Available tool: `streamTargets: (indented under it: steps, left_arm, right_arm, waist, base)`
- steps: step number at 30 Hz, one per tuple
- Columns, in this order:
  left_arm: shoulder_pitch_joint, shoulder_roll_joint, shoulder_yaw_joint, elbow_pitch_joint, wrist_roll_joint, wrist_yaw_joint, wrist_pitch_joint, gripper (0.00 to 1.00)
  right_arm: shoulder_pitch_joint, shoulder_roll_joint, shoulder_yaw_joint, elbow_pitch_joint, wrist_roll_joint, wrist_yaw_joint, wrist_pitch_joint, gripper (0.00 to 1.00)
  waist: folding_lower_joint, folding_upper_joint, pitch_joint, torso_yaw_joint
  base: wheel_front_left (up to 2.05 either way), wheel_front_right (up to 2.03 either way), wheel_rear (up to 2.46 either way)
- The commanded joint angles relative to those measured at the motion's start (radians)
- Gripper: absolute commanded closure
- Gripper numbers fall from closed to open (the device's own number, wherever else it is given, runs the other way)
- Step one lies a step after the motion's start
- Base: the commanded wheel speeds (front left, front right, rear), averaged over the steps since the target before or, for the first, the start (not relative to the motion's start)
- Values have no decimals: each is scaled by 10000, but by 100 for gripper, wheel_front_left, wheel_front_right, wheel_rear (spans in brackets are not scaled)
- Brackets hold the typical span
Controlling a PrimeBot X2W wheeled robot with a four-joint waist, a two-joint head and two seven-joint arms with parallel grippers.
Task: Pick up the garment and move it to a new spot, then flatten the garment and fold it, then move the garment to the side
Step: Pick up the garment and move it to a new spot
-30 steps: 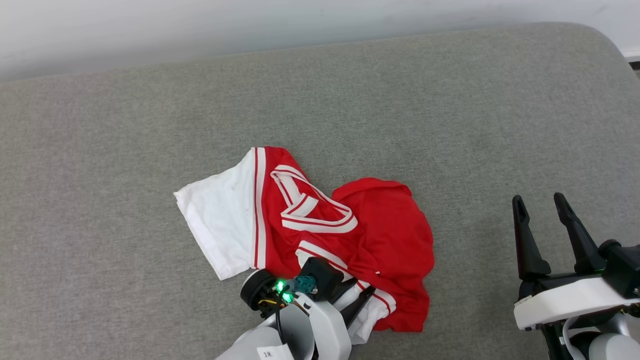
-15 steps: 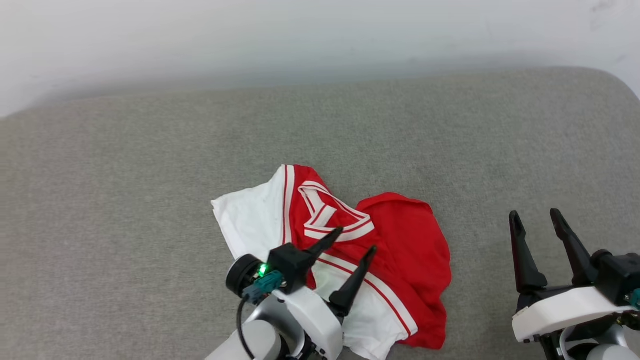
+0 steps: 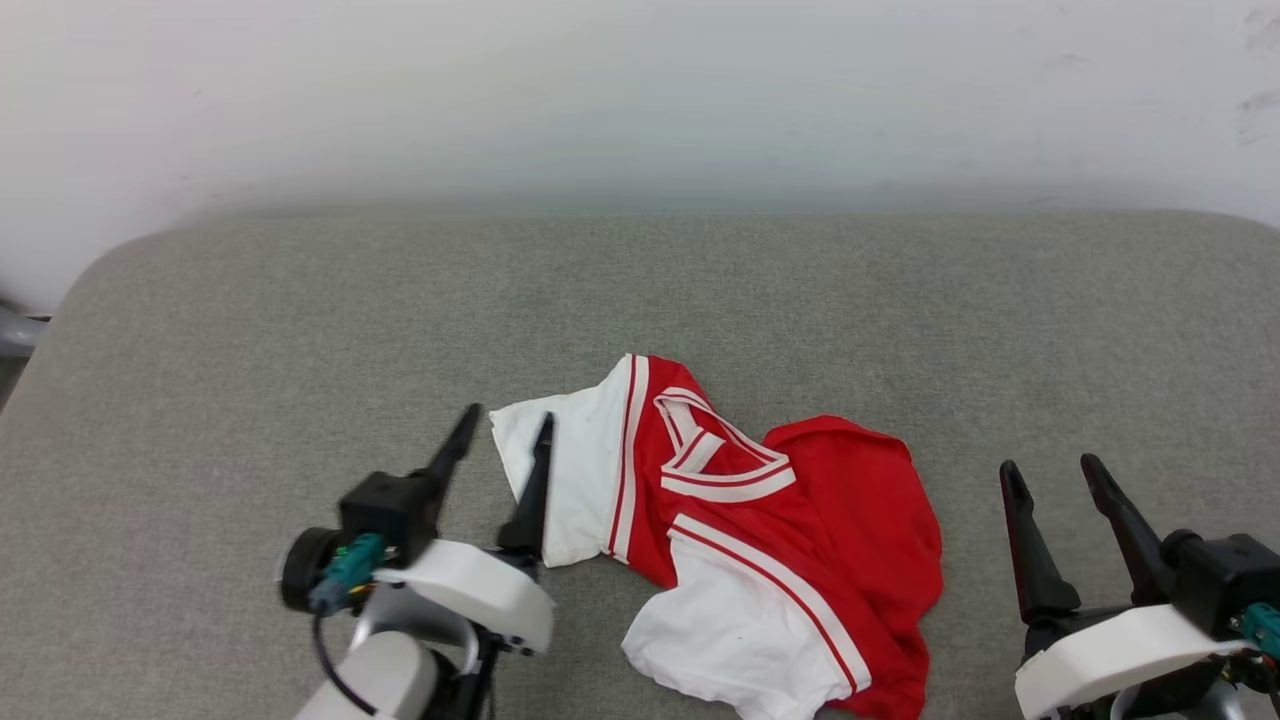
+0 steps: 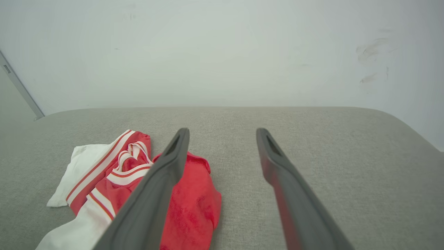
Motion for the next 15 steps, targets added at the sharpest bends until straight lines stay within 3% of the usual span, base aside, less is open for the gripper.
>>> streamTargets:
  steps: [1,8,15]
  left_arm:
    - [170,77,179,-91,75,77,-56,0]
    - [987,410,1411,-440,426,257,-55,0]
    - [1361,525,1689,-399,694,53,-58,0]
  right_arm:
    - [139,11,20,-63,57,-6,36,0]
    - [276,13,65,-135,102,-6,47,0]
    - [302,13,11,-180,24,-5,59,0]
  waist:
    - [1,0,-32,48]
    - [1,0,-110,208]
    - [1,0,-92,275]
  base:
    - [0,0,0]
    - [0,0,0]
    - [0,0,0]
